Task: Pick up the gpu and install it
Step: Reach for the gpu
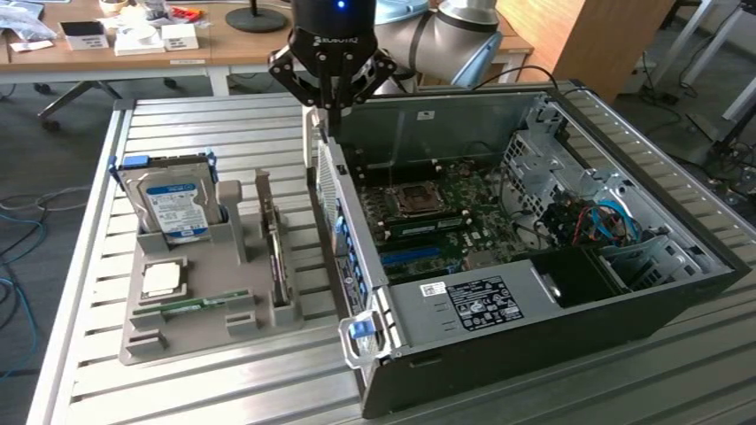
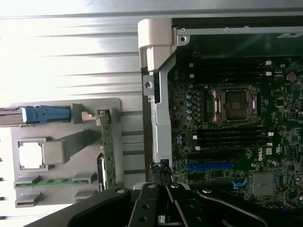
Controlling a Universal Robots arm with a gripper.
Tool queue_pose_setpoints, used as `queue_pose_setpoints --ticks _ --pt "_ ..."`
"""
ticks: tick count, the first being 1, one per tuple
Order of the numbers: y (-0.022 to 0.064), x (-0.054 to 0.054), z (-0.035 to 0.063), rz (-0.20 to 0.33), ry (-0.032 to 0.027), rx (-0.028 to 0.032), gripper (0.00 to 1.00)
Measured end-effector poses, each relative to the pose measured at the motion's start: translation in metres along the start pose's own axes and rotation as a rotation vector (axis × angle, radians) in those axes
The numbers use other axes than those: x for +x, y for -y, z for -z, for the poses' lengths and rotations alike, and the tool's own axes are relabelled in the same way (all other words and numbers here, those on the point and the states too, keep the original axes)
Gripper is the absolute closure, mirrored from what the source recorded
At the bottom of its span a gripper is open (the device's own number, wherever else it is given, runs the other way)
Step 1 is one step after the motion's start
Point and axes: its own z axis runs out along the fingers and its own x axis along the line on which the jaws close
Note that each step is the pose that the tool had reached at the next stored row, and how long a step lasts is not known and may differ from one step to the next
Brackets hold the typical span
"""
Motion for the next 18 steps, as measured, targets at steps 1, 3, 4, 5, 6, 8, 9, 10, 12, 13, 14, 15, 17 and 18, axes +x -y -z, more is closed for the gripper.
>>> queue_pose_setpoints --ticks 1,3,4,5,6,8,9,10,12,13,14,15,17,18 --pt "0.0001 0.0007 0.0000 0.000 -0.0001 0.0001 0.89" --pt "0.0002 0.0020 -0.0003 0.000 0.0000 0.0001 0.89" --pt "0.0002 0.0023 -0.0004 0.000 0.0001 0.0000 0.89" --pt "0.0002 0.0027 -0.0004 0.000 0.0000 0.0000 0.89" --pt "0.0002 0.0029 -0.0003 0.000 -0.0001 0.0002 0.89" --pt "0.0004 0.0044 -0.0003 0.000 -0.0002 0.0002 0.89" --pt "0.0004 0.0048 -0.0004 0.000 0.0000 0.0001 0.89" --pt "0.0004 0.0051 -0.0004 0.000 0.0000 0.0001 0.89" --pt "0.0005 0.0062 -0.0004 0.000 0.0000 0.0001 0.89" --pt "0.0006 0.0069 -0.0004 0.000 -0.0001 0.0002 0.89" --pt "0.0006 0.0077 -0.0004 0.000 0.0000 0.0001 0.89" --pt "0.0007 0.0084 -0.0005 0.000 0.0000 0.0001 0.89" --pt "0.0007 0.0093 -0.0005 0.000 0.0001 0.0000 0.89" --pt "0.0008 0.0100 -0.0005 0.000 0.0000 0.0001 0.89"
